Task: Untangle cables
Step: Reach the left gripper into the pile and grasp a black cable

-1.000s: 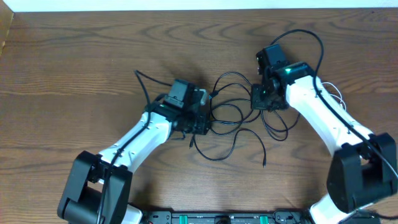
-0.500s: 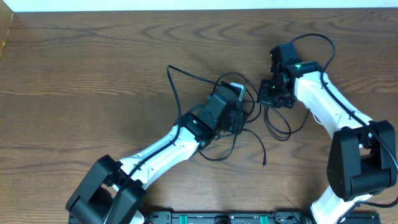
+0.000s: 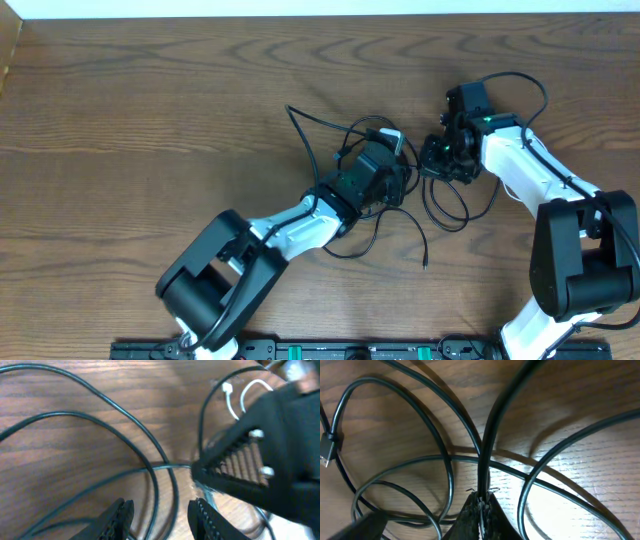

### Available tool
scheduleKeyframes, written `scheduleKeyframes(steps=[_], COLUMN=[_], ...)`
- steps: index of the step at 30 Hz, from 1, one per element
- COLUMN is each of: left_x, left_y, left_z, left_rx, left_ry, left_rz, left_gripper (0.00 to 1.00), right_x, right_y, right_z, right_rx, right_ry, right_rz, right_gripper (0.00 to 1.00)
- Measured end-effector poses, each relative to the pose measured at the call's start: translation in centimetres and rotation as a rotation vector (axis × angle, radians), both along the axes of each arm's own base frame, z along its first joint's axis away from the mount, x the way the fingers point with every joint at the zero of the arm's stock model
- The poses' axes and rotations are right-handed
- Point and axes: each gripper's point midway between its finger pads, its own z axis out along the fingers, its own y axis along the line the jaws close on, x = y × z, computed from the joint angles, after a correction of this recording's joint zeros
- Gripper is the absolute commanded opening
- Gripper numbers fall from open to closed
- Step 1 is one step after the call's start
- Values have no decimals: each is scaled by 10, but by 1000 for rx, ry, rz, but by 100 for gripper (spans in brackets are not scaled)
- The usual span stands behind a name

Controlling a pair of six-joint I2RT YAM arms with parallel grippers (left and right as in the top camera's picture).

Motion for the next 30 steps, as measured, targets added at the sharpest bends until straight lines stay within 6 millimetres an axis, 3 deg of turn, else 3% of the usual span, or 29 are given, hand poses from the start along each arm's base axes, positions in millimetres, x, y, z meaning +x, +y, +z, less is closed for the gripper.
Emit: scheduleKeyframes(steps=[8, 23, 30], left_x=[1, -6, -2], left_y=[4, -8, -5], left_z=[-27, -26, -46], left_rx=[41, 105, 142], left_ry=[23, -65, -64], left_rz=[18, -23, -9], left_gripper=[41, 41, 42], right_x=[3, 5, 5], right_y=[-7, -12, -13], right_z=[1, 1, 1], right_rx=[16, 19, 24], right_ry=[0, -1, -2], right_rz=[-24, -38, -41], right_gripper=[3, 3, 3])
